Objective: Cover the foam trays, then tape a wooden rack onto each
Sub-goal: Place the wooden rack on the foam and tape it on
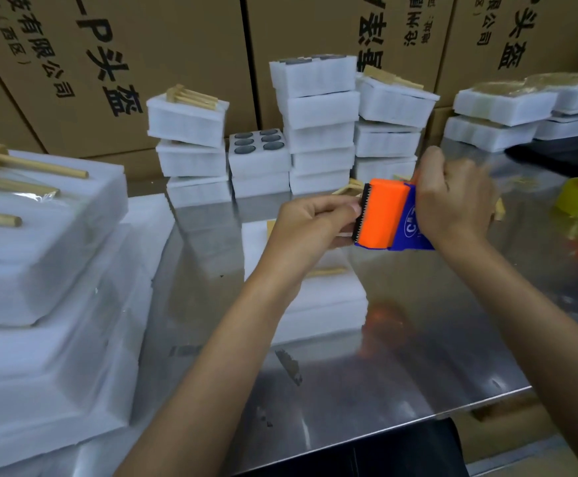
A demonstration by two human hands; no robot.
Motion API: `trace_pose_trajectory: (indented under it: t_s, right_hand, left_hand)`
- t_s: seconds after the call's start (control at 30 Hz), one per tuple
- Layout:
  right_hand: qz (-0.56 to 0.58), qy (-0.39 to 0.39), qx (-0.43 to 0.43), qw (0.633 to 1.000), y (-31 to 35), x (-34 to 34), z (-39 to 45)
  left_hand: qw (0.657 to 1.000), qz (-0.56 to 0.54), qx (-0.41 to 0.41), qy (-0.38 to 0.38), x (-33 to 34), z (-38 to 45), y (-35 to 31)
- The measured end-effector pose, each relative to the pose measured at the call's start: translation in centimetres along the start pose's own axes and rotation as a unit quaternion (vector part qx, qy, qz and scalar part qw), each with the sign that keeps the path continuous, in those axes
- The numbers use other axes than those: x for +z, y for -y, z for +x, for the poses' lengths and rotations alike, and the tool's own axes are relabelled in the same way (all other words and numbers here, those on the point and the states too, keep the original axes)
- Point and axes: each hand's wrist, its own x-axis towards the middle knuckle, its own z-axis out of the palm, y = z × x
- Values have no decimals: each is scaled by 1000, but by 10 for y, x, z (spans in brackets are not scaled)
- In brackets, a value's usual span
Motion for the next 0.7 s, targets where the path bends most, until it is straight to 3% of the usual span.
trace_pose_trajectory:
  t_s: [0.13, 0.23, 0.33, 0.43, 0.5, 0.6, 0.63, 0.7]
  right_hand:
    - [12, 28, 15, 999, -3, 1, -5]
    - [-57, 128, 31, 990, -9, 9, 7]
    - [-99, 290, 117, 945, -22, 22, 30]
    - [-37, 389, 258, 884, -38, 28, 44]
    - [12, 362, 282, 889, -49, 28, 41]
    - [14, 228, 184, 956, -59, 27, 29]
    - [29, 210, 171, 962, -58, 25, 25]
    - [92, 252, 190, 944, -54, 26, 18]
  left_hand:
    - [999, 23, -11, -20, 1, 4, 3]
    - [996, 70, -20, -43, 6, 12, 6]
    - [994, 91, -54, -35, 12, 26, 3]
    - [994, 28, -106, -11, 18, 41, -2]
    - [990, -28, -139, -4, 21, 46, -3]
    - [985, -60, -163, -3, 21, 53, 0]
    - [985, -57, -165, -5, 20, 55, 0]
    - [985, -43, -164, -10, 16, 59, 0]
